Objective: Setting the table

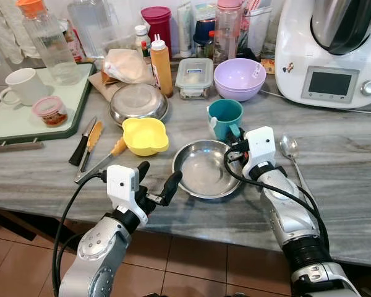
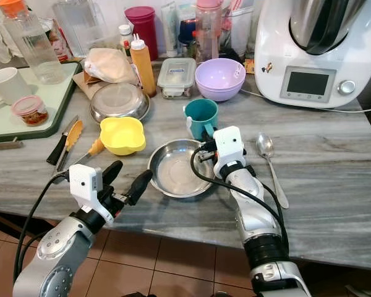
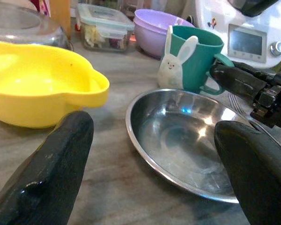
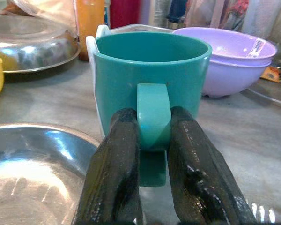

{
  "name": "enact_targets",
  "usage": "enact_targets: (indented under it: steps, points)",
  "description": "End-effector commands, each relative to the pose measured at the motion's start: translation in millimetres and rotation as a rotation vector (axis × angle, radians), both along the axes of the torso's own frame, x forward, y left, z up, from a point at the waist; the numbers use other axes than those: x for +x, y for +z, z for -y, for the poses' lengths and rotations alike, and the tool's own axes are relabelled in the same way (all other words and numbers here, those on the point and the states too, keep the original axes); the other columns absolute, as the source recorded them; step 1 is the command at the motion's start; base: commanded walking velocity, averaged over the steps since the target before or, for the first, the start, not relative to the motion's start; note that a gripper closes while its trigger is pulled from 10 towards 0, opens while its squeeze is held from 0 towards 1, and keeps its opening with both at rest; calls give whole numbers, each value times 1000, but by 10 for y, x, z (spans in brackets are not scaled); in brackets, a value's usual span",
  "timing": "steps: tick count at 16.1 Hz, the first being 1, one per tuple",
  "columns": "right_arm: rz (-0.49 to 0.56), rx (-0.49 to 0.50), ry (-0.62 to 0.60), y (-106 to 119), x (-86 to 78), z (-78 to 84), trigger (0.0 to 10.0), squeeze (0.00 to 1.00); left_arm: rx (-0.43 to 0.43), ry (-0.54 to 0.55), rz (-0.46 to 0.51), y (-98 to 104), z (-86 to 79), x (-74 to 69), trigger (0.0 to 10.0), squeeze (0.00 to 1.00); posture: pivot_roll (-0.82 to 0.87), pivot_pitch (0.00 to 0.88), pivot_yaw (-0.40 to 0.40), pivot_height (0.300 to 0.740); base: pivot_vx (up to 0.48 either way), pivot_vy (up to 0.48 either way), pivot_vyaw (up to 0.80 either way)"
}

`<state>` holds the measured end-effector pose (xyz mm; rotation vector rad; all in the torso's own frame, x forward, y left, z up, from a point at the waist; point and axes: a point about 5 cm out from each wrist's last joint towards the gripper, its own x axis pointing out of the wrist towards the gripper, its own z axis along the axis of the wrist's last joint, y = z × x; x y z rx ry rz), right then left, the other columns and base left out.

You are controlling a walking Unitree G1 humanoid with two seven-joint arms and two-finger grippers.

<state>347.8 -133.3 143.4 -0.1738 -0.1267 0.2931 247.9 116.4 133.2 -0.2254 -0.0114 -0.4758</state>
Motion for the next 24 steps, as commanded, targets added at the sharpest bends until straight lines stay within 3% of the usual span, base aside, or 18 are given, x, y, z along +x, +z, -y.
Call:
enact_targets:
  steps: [1, 7, 11, 13, 20, 24]
  points:
    - [28, -17, 13, 81, 11, -19, 10000, 0, 21, 26, 21, 16, -27, 22, 10000, 0, -127, 78, 86, 740, 0, 0, 0]
    - [82, -50, -15, 181, -81, 149, 10000, 0, 25, 60, 34, 15, -48, 59, 10000, 0, -157, 86, 85, 740, 0, 0, 0]
    - [159, -15, -80, 279, -282, 150, 10000, 0, 18, 69, 43, 10, -33, 86, 10000, 0, -171, 86, 87, 740, 0, 0, 0]
    - [183, -25, -120, 311, -390, 225, 10000, 0, 17, 74, 47, 9, -40, 99, 10000, 0, -191, 86, 90, 740, 0, 0, 0]
    - [150, -70, -207, 198, -712, 370, 10000, 0, 23, 74, 61, -3, -38, 140, 10000, 0, -226, 85, 101, 740, 0, 0, 0]
    - [203, -116, -236, 297, -867, 416, 10000, 0, 41, 173, 102, 44, -153, 173, 10000, 0, -231, 83, 110, 740, 0, 0, 0]
